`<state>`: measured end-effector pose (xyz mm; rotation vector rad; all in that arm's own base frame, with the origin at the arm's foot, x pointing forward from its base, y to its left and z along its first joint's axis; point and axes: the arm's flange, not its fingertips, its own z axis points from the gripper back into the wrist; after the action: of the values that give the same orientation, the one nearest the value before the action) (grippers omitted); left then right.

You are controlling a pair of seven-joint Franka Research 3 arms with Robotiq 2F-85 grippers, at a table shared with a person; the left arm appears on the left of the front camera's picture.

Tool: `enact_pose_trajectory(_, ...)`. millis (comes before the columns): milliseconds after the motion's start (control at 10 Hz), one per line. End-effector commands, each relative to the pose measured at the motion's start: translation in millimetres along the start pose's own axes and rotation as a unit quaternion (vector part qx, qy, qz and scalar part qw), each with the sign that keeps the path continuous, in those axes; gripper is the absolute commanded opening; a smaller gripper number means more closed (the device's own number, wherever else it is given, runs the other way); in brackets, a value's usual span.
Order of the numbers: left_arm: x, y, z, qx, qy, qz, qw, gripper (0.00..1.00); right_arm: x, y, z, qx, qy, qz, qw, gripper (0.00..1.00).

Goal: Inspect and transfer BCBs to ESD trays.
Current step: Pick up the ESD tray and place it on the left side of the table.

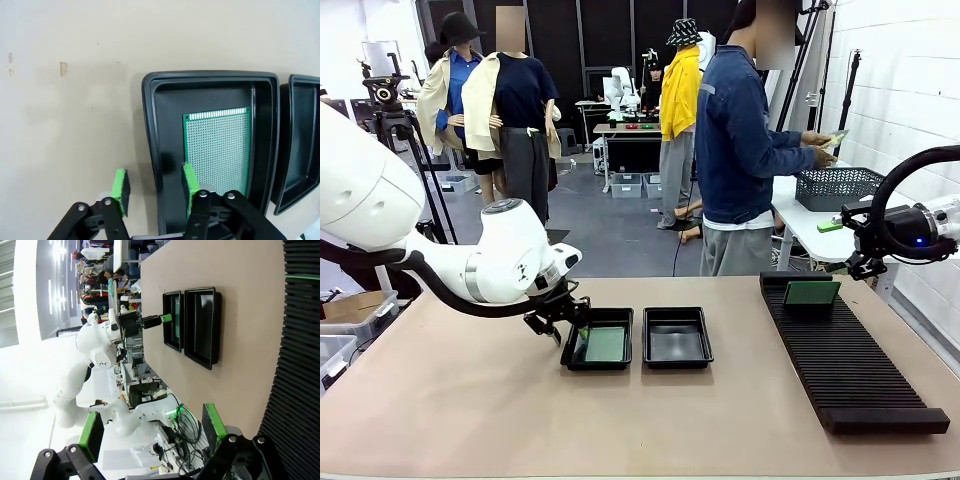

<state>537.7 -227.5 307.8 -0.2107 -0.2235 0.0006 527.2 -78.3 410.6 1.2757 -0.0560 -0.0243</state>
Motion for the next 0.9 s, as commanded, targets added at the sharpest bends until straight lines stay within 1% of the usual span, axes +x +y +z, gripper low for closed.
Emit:
enact_pose_trajectory(0, 4.8, -0.5, 3.6, -0.008, 0.01, -0.01, 1.0, 0.14, -0.3, 1.4, -0.9, 0.004, 0.005, -0.003, 1.0, 1.0)
enact_pose_trajectory(100, 4.8, -0.4, 4.5, -0.008, 0.01, -0.012, 1.0, 0.0, -0.3, 1.4, -0.9, 0.004, 0.005, -0.003, 1.0, 1.0)
enact_pose_trajectory(500, 5.2, 2.8, 8.2, -0.002, 0.015, -0.027, 1.0, 0.0, -0.3, 1.4, -0.9, 0.004, 0.005, -0.003, 1.0, 1.0)
enact_pose_trajectory(600, 2.5, -2.8, 3.0, 0.0, 0.005, -0.011, 1.0, 0.0, -0.3, 1.4, -0.9, 0.004, 0.005, -0.003, 1.0, 1.0)
enact_pose_trajectory(800, 2.5, -2.8, 3.0, 0.0, 0.005, -0.011, 1.0, 0.0, -0.3, 1.4, -0.9, 0.004, 0.005, -0.003, 1.0, 1.0)
